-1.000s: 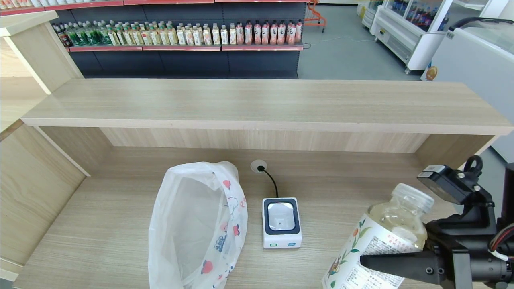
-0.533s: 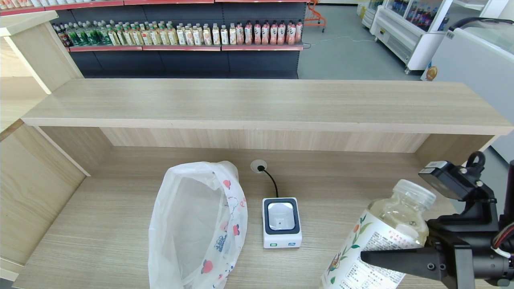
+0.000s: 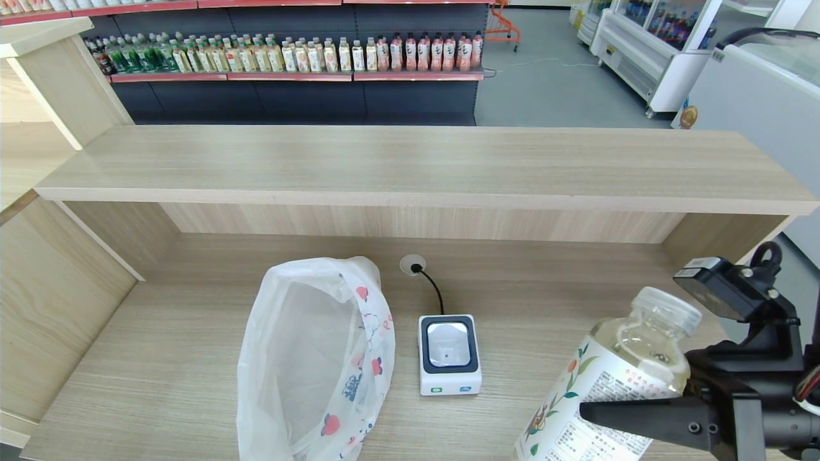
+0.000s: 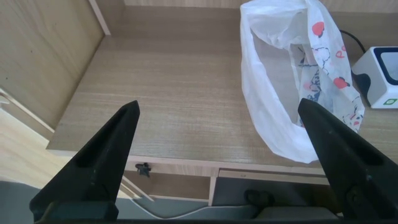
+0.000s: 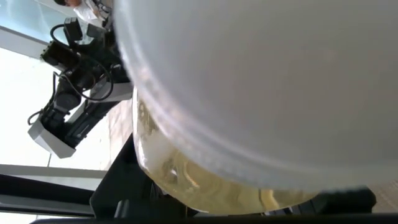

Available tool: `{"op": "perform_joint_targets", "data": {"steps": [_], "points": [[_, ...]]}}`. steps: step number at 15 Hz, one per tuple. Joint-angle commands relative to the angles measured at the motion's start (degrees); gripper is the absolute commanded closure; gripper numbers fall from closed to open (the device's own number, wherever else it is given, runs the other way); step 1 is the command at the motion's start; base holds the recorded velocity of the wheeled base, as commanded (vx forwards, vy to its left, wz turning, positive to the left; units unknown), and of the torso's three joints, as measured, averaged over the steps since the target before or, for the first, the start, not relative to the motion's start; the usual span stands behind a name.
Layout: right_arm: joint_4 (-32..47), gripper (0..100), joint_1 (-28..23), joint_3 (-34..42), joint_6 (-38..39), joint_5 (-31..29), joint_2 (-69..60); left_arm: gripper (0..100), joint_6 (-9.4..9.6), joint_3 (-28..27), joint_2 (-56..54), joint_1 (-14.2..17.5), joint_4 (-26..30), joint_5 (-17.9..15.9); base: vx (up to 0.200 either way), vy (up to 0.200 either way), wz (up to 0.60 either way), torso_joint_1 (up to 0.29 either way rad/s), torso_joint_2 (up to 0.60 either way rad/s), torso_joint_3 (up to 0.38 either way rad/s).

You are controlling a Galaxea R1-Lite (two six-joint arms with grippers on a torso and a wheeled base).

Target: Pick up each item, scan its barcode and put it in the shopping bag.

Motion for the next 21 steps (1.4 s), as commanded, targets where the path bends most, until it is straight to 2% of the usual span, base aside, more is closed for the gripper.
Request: {"op": "perform_joint_targets", "data": {"steps": [1, 6, 7, 9, 10, 12, 13, 15, 16, 18, 21], "points": [[-0.05, 100, 0.01, 0.19, -0.06, 0.01, -0.38, 0, -0.01, -0.01, -0.02, 0.0, -0.01, 0.02, 0.0, 0.0, 0.0, 0.0, 0.0, 0.0], [-0.66, 100, -0.08, 0.19, -1.82, -1.49, -1.0, 0, -0.01, -0.01, -0.02, 0.0, -0.01, 0.02, 0.0, 0.0, 0.0, 0.0, 0.0, 0.0], [-1.19, 100, -0.08, 0.01, -7.44, -6.23, -0.65, 0, -0.01, -0.01, -0.02, 0.0, -0.01, 0.02, 0.0, 0.0, 0.0, 0.0, 0.0, 0.0], [-2.51, 100, -1.04, -0.43, -29.68, -16.25, 0.5, 0, -0.01, -0.01, -0.02, 0.0, -0.01, 0.02, 0.0, 0.0, 0.0, 0.0, 0.0, 0.0], [-3.65, 100, -1.75, -0.34, -38.47, -20.21, -0.03, 0, -0.01, 0.07, -0.02, 0.0, -0.01, 0.02, 0.0, 0.0, 0.0, 0.0, 0.0, 0.0], [-6.64, 100, -2.45, 0.98, -48.93, -27.68, -0.29, 0, -0.01, -0.01, -0.02, 0.0, -0.01, 0.02, 0.0, 0.0, 0.0, 0.0, 0.0, 0.0], [-9.54, 100, -4.12, 2.65, -56.84, -30.49, -0.03, 0, -0.01, -0.01, -0.02, 0.0, -0.01, 0.02, 0.0, 0.0, 0.0, 0.0, 0.0, 0.0], [-12.09, 100, -4.03, 4.58, -62.37, -30.76, -0.29, 0, -0.01, -0.01, -0.02, 0.0, -0.01, 0.02, 0.0, 0.0, 0.0, 0.0, 0.0, 0.0], [-15.16, 100, -4.56, 4.93, -67.65, -31.11, 0.15, 0, -0.01, 0.07, -0.02, 0.0, -0.01, 0.02, 0.0, 0.0, 0.0, 0.0, 0.0, 0.0], [-20.0, 100, -8.51, 5.28, -75.91, -33.39, 0.59, 0, -0.01, 0.07, -0.02, 0.0, -0.01, 0.02, 0.0, 0.0, 0.0, 0.0, 0.0, 0.0], [-22.37, 100, -8.69, 5.99, -78.9, -34.18, 0.23, 0, -0.01, -0.01, -0.02, 0.0, -0.01, 0.02, 0.0, 0.0, 0.0, 0.0, 0.0, 0.0]]}}
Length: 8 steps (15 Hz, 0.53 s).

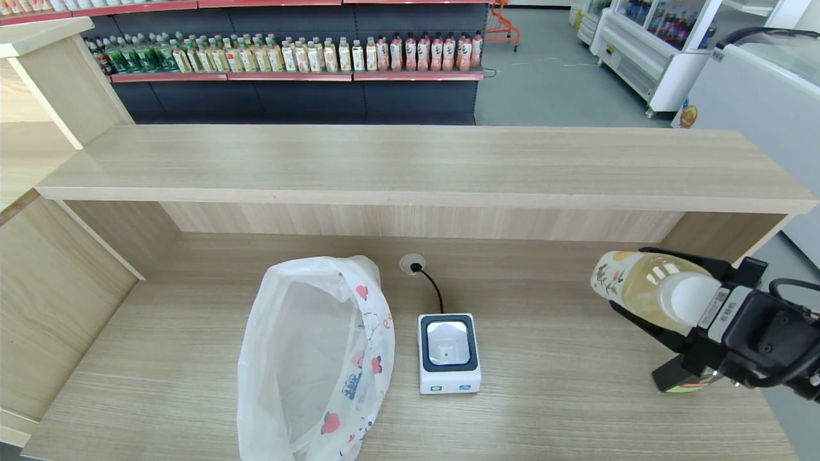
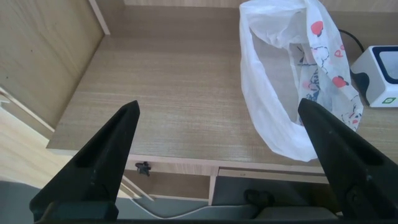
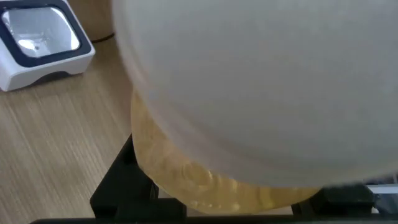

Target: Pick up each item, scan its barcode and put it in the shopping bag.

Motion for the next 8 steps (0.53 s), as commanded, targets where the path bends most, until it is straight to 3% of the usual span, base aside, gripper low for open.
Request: {"op": "perform_joint_targets", "data": {"steps": [1, 8], "points": [[-0.28, 100, -0.38, 0.15, -0.55, -0.03, -0.62, 0, -0.01, -0.01, -0.02, 0.0, -0.01, 0.02, 0.0, 0.0, 0.0, 0.0, 0.0, 0.0], [-0.28, 100, -0.38, 6.3, -0.02, 0.33, -5.54, 0, 0.08, -0.01, -0.02, 0.0, -0.01, 0.02, 0.0, 0.0, 0.0, 0.0, 0.0, 0.0]]}}
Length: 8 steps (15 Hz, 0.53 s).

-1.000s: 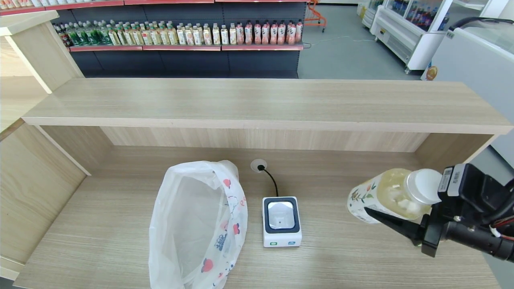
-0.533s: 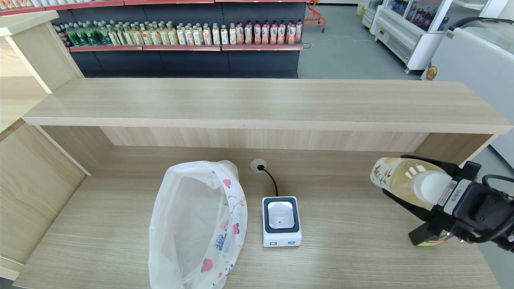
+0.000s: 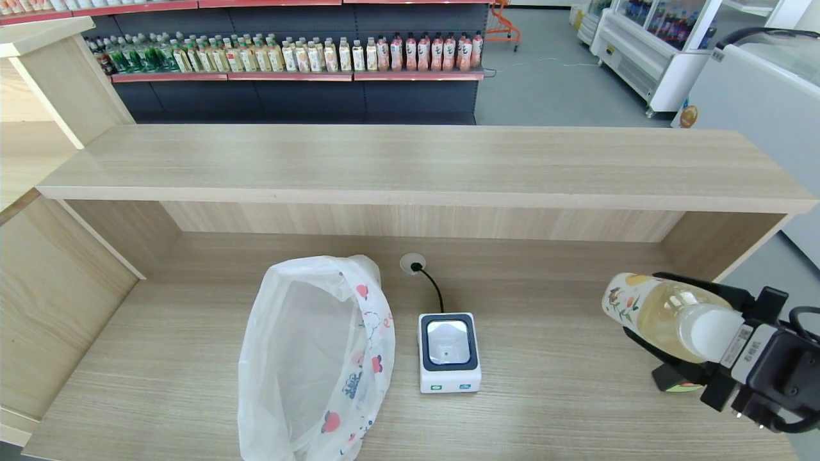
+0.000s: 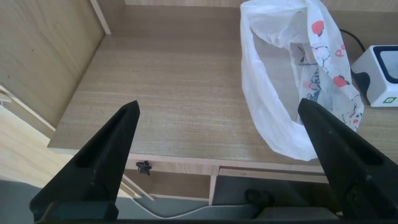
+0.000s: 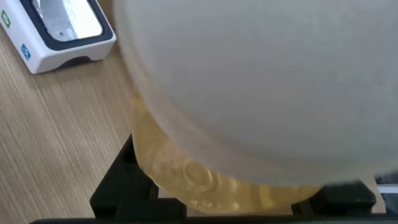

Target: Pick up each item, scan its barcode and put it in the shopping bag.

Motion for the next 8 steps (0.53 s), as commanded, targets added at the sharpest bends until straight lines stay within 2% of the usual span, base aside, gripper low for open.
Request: {"op": "perform_joint_targets", "data": {"steps": [1, 8], "points": [[-0.03, 100, 0.04, 0.62, 0.55, 0.12, -1.96, 0, 0.02, -0.01, -0.02, 0.0, -0.01, 0.02, 0.0, 0.0, 0.0, 0.0, 0.0, 0.0], [0.5, 100, 0.13, 0.36, 4.59, 1.88, -2.75, 0, -0.25, -0.01, -0.02, 0.0, -0.01, 0.02, 0.0, 0.2, 0.0, 0.005, 0.0, 0.004]]}}
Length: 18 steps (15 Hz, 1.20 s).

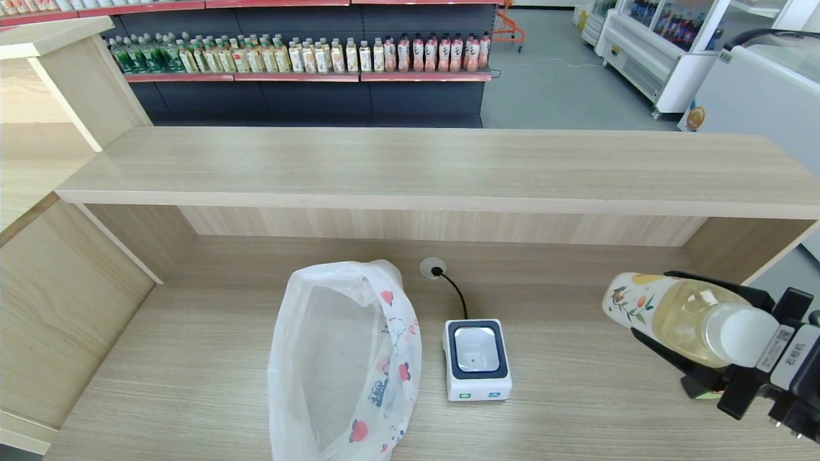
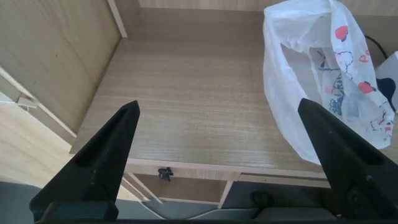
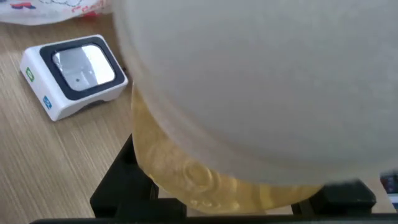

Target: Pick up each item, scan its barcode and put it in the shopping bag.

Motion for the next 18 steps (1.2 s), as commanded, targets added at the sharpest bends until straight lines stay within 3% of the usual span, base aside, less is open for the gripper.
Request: {"op": "perform_joint_targets", "data": {"steps": [1, 5, 12, 15, 18], "points": [[0.06, 100, 0.02, 0.08, 0.07, -0.06, 0.19, 0, -0.03, 0.01, -0.02, 0.02, 0.02, 0.02, 0.0, 0.2, 0.0, -0.012, 0.0, 0.012], [-0.03, 100, -0.16, 1.04, 3.05, 2.05, 2.04, 0, 0.06, 0.01, -0.02, 0.02, 0.02, 0.02, 0.0, 0.2, 0.0, 0.004, 0.0, 0.0], [-0.55, 100, -1.83, 0.95, 7.54, 6.97, 11.62, 0, 0.06, 0.01, -0.02, 0.02, 0.02, 0.02, 0.0, 0.0, 0.0, 0.0, 0.0, 0.0], [-9.78, 100, -1.74, 1.31, 5.43, 8.55, 21.2, 0, 0.06, 0.01, -0.02, 0.02, 0.02, 0.02, 0.0, 0.0, 0.0, 0.0, 0.0, 0.0], [-18.75, 100, -4.38, 1.13, 0.33, 15.67, 28.93, 0, 0.06, 0.01, -0.02, 0.02, 0.02, 0.02, 0.0, 0.0, 0.0, 0.0, 0.0, 0.0]]}}
